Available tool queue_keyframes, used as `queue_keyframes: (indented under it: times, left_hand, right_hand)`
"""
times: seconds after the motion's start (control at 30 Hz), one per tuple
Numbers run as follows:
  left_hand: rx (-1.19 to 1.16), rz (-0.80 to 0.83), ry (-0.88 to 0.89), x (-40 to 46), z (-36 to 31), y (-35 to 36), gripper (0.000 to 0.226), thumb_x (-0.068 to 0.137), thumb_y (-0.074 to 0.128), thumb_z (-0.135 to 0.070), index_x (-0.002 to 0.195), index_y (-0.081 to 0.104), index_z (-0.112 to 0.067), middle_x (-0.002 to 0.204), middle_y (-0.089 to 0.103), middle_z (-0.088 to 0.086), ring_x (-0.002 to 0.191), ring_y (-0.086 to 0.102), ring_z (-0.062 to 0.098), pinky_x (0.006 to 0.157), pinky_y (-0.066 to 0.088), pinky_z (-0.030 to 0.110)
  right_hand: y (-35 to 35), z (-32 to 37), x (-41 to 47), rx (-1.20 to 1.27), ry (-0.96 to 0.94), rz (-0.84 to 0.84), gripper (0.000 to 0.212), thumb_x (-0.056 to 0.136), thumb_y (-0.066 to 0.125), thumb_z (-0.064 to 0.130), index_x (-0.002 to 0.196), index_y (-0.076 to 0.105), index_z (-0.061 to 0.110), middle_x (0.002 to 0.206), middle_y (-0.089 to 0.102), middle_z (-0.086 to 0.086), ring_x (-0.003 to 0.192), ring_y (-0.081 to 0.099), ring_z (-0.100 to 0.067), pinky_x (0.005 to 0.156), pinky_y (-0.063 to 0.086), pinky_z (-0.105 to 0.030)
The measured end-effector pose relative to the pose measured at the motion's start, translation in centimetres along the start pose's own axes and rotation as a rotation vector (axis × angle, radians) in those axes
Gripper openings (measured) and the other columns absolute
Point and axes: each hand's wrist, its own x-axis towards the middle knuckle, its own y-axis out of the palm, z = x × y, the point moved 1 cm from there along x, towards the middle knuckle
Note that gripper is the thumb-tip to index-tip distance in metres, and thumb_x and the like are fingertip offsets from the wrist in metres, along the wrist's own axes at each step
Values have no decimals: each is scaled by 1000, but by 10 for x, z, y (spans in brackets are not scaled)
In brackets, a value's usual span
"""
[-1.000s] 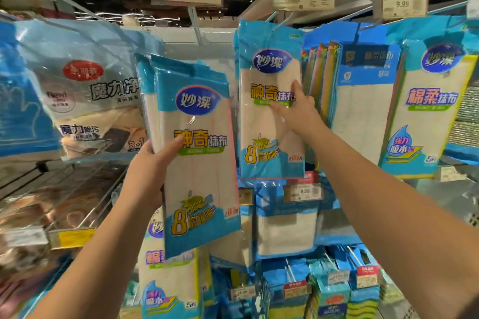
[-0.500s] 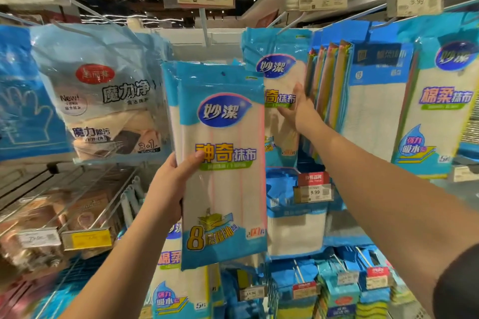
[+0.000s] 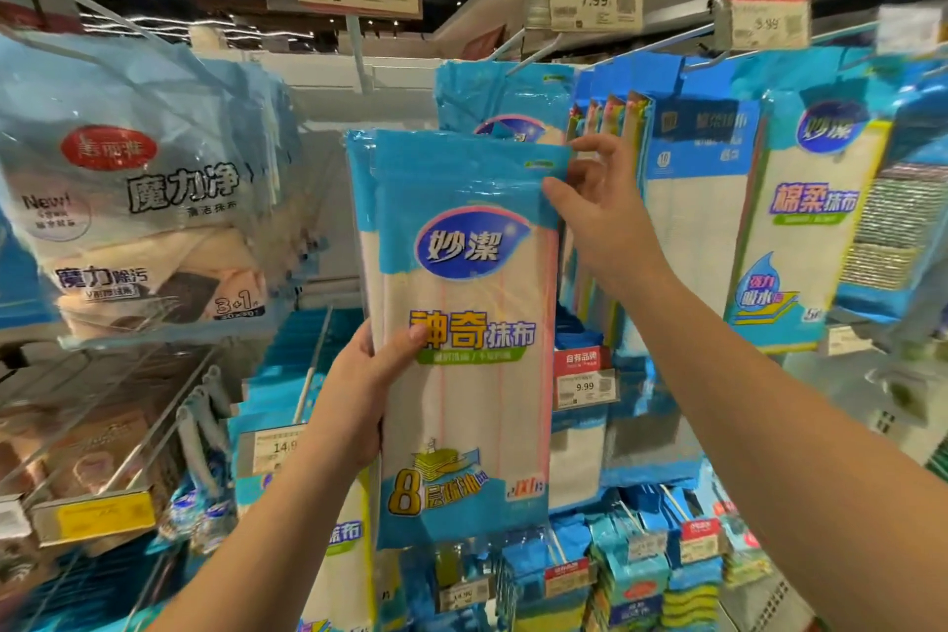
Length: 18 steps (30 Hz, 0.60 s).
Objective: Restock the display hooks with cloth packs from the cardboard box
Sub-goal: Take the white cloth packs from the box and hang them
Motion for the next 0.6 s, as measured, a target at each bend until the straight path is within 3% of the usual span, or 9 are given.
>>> queue_keyframes:
  times: [0.07, 0.2, 0.37, 0.5, 0.6]
  left_hand:
    - [12, 9, -9, 3, 1, 6, 65, 59, 82, -44, 115, 64, -16, 105, 76, 13, 91, 74, 30, 78, 61, 45]
    - [6, -2, -18, 7, 0, 19, 59, 70, 85, -39, 118, 62, -14, 106, 76, 14, 93, 74, 33, 81, 60, 48]
    - [39, 8, -22, 10, -9, 36, 49, 74, 84, -36, 115, 63, -17, 102, 77, 11, 87, 75, 29, 76, 60, 45]
    - [8, 24, -87, 15, -16, 47, 59, 71, 82, -42, 119, 62, -14, 103, 77, 13, 86, 75, 29, 74, 59, 44]
    - [-9, 93, -171, 18, -21, 55, 72, 70, 82, -52, 127, 62, -12, 112, 74, 15, 100, 72, 35, 89, 57, 54]
  right_hand:
    - [-6, 2, -3, 18, -24, -63, 28, 97, 57, 3, 103, 50, 29, 102, 58, -2, 97, 63, -11, 85, 57, -32]
    - [-16, 2, -4, 77, 36, -105, 25, 100, 54, 11, 103, 62, 34, 114, 66, -3, 104, 67, -18, 83, 58, -35]
    - [-24, 8, 5, 201, 139, -66, 12, 95, 64, 15, 101, 68, 24, 116, 68, -8, 105, 68, -24, 89, 56, -45]
    - [-24, 14, 13, 167, 112, -36, 29, 88, 71, 10, 109, 64, 29, 124, 63, -6, 110, 67, -25, 87, 58, -43]
    - [-25, 21, 23, 97, 67, -76, 36, 89, 70, 8, 112, 59, 33, 127, 59, -3, 113, 65, -23, 89, 58, -45]
